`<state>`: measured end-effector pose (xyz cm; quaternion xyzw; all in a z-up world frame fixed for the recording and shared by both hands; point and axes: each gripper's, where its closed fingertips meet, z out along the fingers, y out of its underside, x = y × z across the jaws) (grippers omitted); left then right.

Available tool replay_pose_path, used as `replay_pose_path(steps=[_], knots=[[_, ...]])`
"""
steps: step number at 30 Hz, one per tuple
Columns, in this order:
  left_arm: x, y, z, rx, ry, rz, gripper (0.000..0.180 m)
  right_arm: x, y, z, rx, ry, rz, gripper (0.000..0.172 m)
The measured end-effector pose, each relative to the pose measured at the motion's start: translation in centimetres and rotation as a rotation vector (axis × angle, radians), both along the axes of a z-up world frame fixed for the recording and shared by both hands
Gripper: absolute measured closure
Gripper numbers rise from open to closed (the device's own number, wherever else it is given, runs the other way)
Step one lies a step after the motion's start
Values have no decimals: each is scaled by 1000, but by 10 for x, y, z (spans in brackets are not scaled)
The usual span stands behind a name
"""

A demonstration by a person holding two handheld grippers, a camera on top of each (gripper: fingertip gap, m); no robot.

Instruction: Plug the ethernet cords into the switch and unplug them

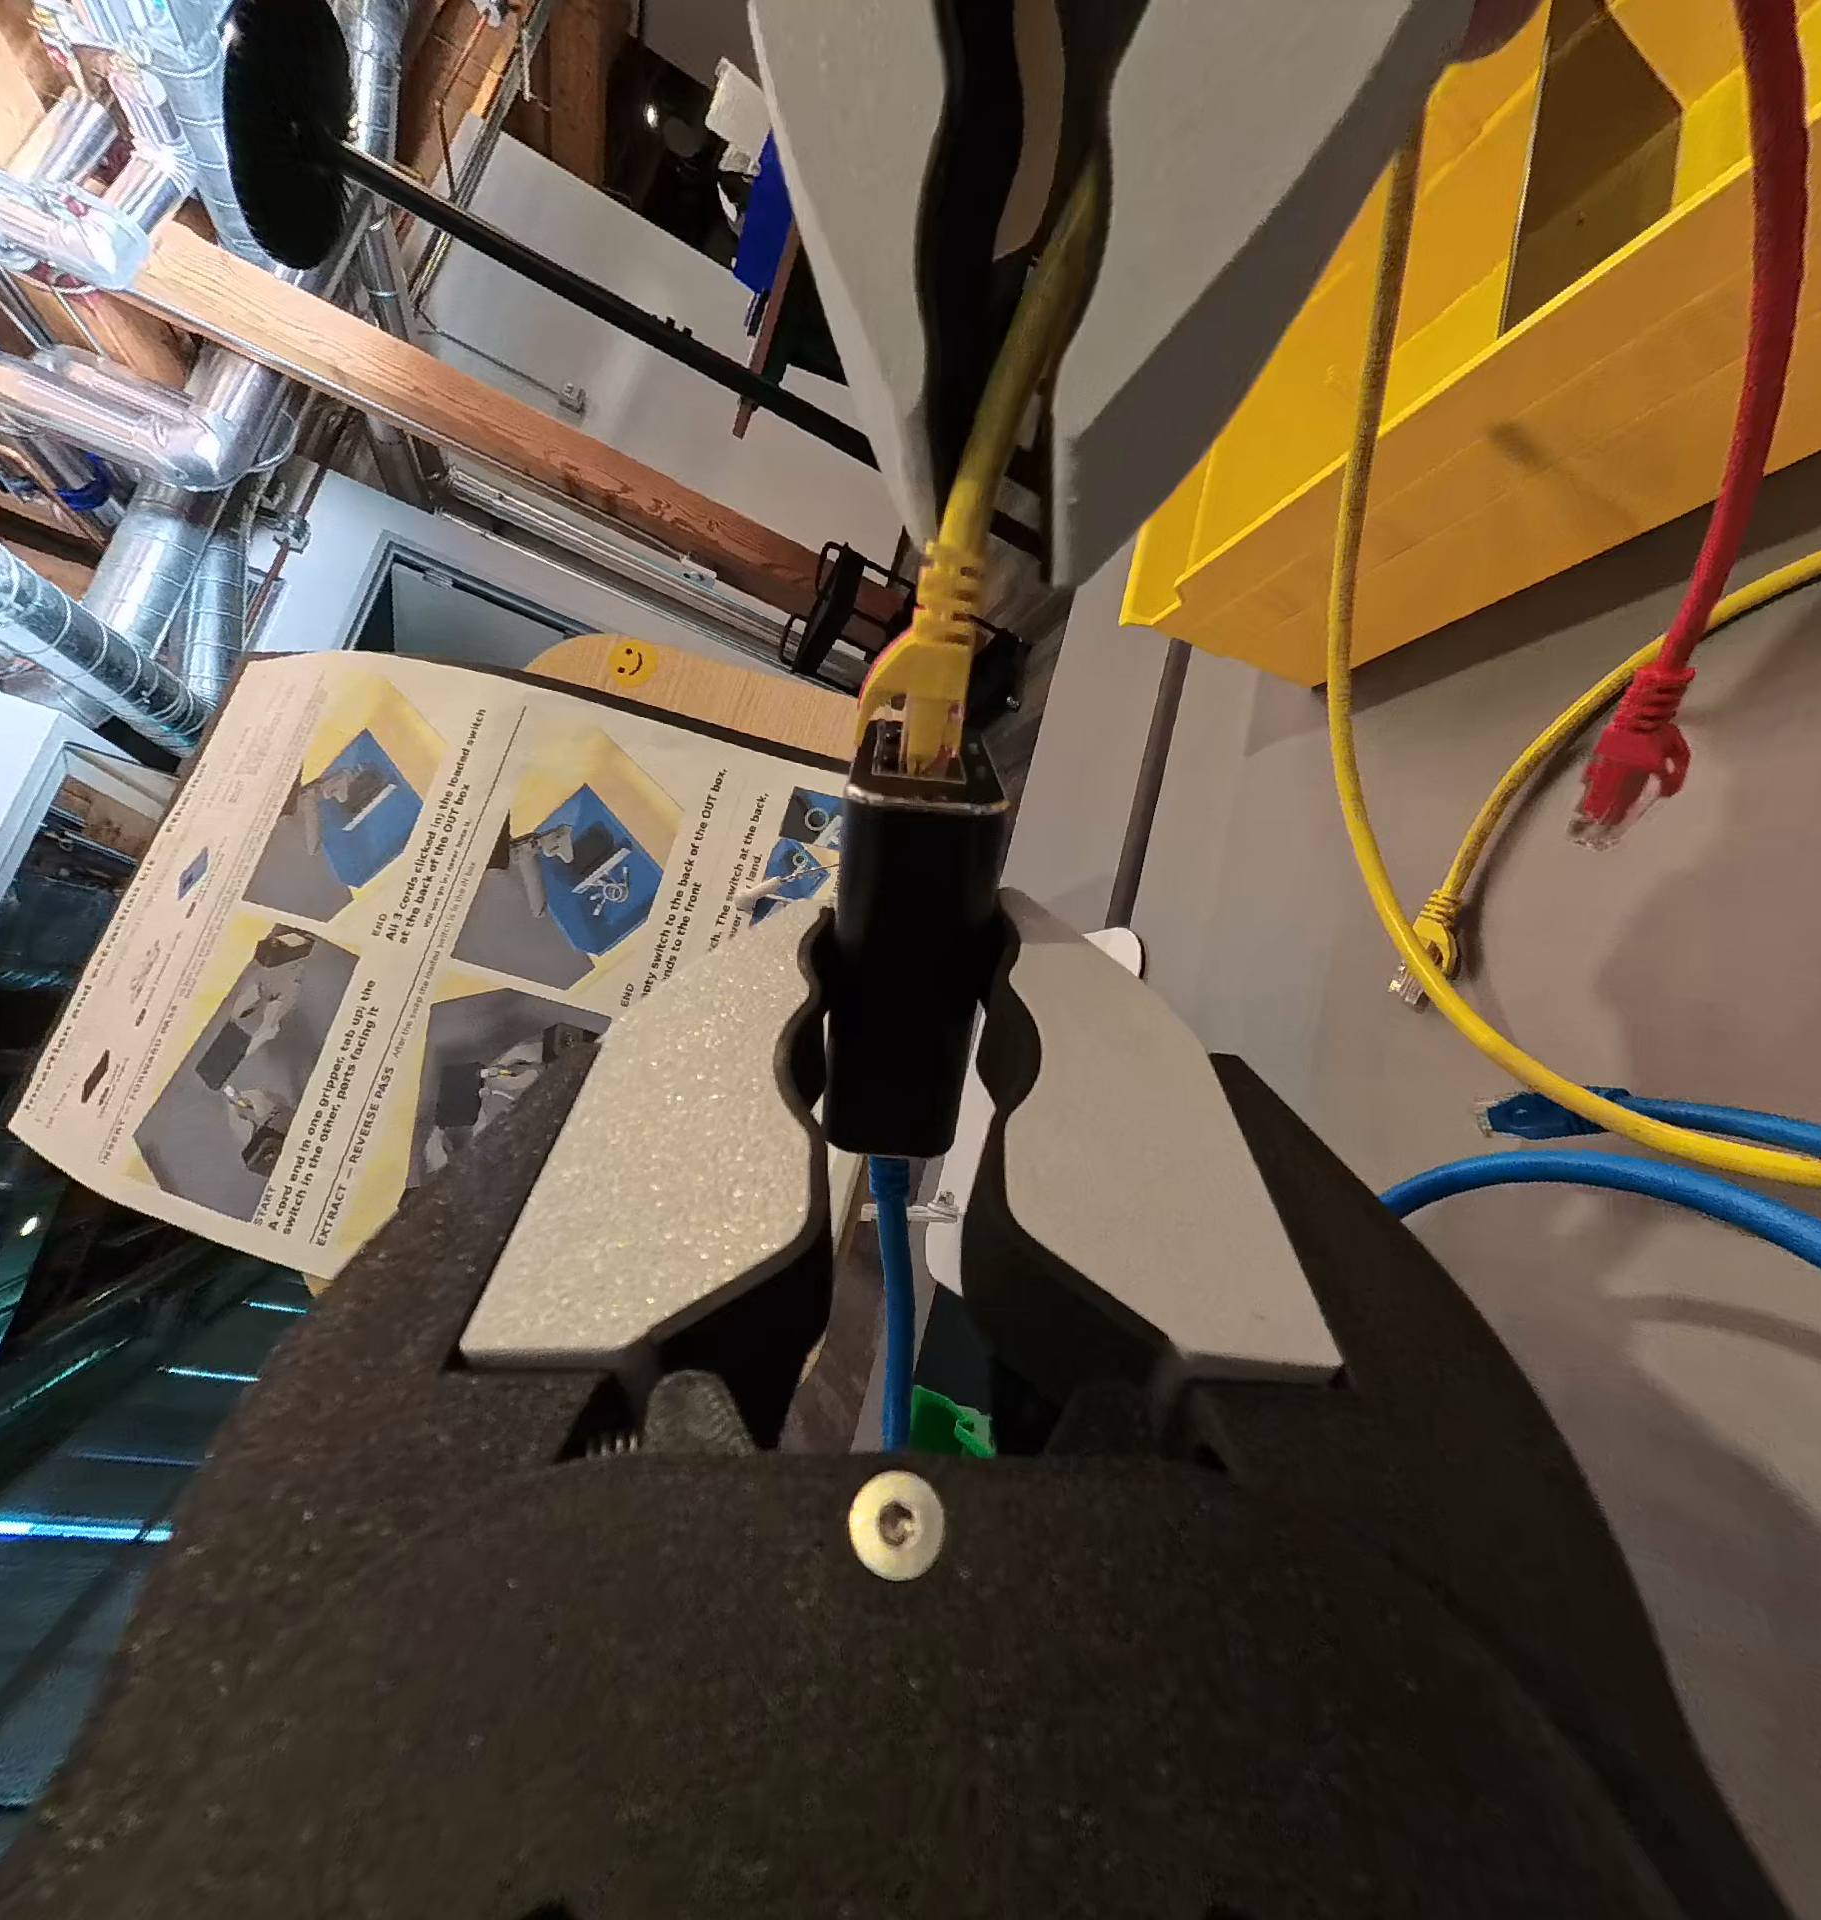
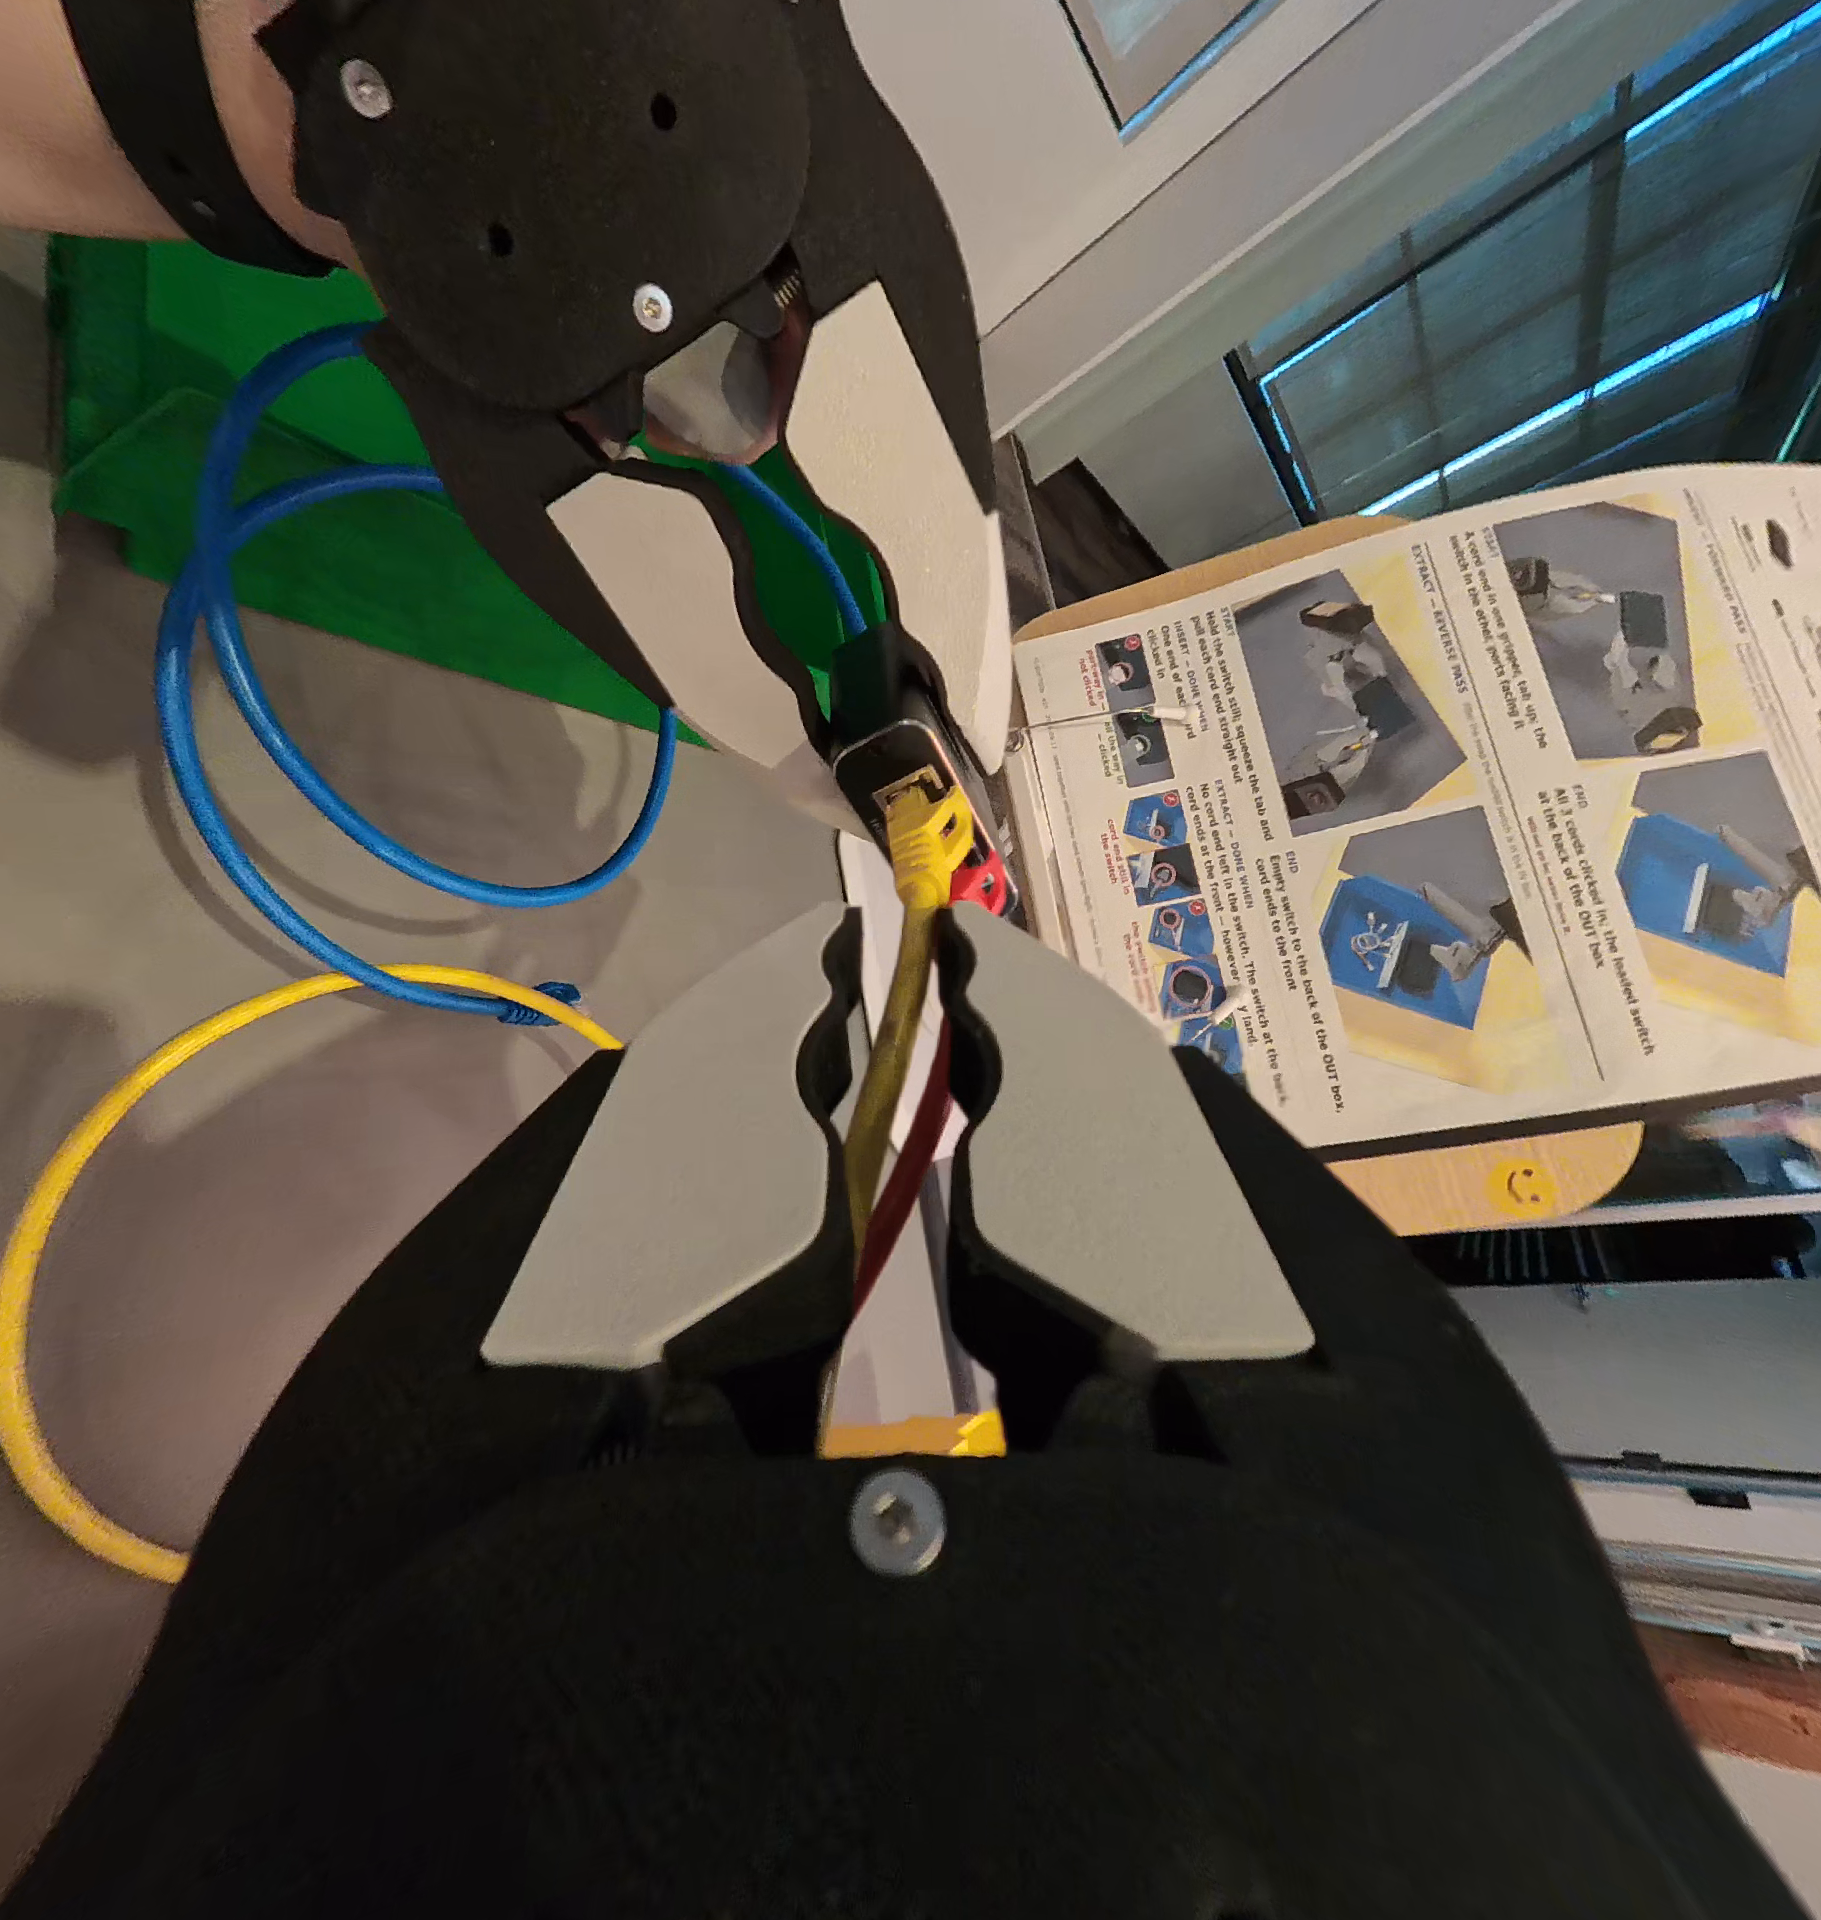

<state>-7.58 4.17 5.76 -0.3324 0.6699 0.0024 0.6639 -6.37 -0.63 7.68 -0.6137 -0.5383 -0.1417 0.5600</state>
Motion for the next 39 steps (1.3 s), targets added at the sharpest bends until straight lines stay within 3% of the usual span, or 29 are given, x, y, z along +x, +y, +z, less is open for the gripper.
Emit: replay_pose_path(steps=[6, 14, 18, 39], knots=[[-2, -1, -2, -5, 15, -13, 156, -10, -16, 15, 153, -60, 94, 149], [5, -8, -11, 26, 80, -13, 156, -3, 5, -7, 216, -269, 20, 147], [7, -9, -13, 36, 86, -15, 156, 1, 10, -13, 207, -280, 14, 155], [11, -8, -29, 36, 156, -14, 156, 2, 19, -30, 132, -215, 37, 156]])
